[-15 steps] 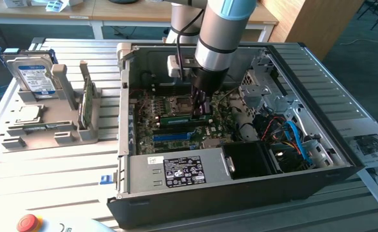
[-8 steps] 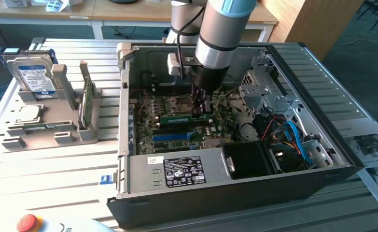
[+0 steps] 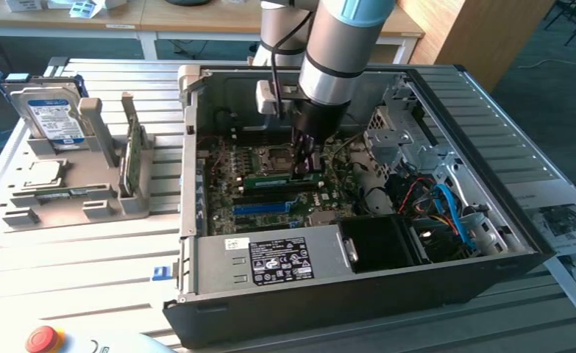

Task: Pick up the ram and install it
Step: 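Insert the ram into the slot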

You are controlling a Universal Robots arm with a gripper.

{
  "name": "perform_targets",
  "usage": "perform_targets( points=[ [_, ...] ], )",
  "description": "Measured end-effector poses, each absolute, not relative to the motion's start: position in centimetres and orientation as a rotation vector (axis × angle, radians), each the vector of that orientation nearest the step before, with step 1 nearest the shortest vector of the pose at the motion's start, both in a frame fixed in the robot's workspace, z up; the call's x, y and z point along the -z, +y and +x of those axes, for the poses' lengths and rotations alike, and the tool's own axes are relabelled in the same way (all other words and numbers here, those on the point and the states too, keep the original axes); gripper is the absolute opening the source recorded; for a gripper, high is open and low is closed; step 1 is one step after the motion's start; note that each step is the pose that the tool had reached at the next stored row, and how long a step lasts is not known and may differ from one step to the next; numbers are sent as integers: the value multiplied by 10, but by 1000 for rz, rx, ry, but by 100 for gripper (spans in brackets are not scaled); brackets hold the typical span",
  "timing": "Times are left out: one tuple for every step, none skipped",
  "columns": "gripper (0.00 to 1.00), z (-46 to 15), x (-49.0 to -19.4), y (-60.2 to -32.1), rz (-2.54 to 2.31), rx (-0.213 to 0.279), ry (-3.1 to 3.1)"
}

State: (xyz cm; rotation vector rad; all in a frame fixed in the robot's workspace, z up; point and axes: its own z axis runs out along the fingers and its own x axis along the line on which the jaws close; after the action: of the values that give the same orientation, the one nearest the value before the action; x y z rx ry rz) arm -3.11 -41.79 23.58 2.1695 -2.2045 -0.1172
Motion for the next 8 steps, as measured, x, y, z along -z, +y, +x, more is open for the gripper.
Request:
perform_targets(
  points=[
    [12,-31,-236,-418,2168,121,-2203],
    [12,-30,-236,-418,2166,125,-2201],
    [12,-30,-236,-418,2164,128,-2199],
    [12,-30,-236,-418,2164,129,-2199],
    [12,-30,-236,-418,2163,130,-2198],
    [12,-30,-236,-418,2163,130,-2199],
    [12,-29,-236,-418,2162,132,-2197],
    [12,-29,-236,-418,2161,135,-2196]
  ],
)
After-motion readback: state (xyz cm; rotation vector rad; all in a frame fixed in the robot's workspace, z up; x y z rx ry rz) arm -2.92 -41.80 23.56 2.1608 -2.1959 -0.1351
